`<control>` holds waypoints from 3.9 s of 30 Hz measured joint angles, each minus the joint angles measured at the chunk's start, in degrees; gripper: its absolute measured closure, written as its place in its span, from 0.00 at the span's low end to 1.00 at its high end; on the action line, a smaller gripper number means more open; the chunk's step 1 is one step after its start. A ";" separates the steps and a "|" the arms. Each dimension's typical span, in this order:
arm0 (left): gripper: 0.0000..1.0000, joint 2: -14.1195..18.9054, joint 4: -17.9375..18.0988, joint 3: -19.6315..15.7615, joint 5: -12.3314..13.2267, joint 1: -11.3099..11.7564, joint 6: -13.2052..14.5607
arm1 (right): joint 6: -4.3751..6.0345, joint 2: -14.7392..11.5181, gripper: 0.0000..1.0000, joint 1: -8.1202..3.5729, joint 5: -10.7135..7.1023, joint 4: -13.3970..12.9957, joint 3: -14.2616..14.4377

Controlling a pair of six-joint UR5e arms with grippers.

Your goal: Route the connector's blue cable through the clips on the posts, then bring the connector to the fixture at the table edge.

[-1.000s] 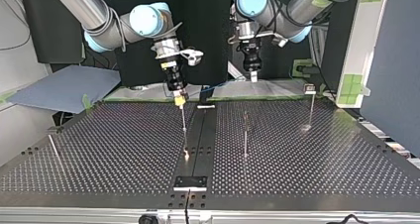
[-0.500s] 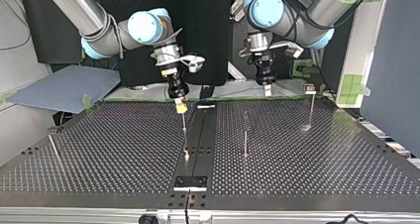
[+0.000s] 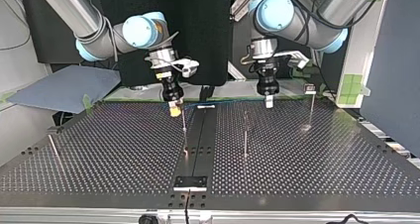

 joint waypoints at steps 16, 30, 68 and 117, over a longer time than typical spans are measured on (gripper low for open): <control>1.00 -4.30 0.39 1.66 5.13 2.32 -0.36 | 0.63 0.15 1.00 -0.82 -0.82 0.39 -0.75; 1.00 -6.15 -1.00 3.01 8.68 4.41 -0.48 | 1.90 0.95 1.00 -1.24 -2.06 0.87 -1.73; 1.00 -9.75 -3.52 8.83 11.72 6.54 0.08 | 2.83 3.66 1.00 -2.65 -2.96 1.32 -4.52; 0.00 -12.56 -8.04 13.29 14.90 9.40 -0.89 | 3.02 5.54 1.00 -6.05 -4.86 1.62 -6.79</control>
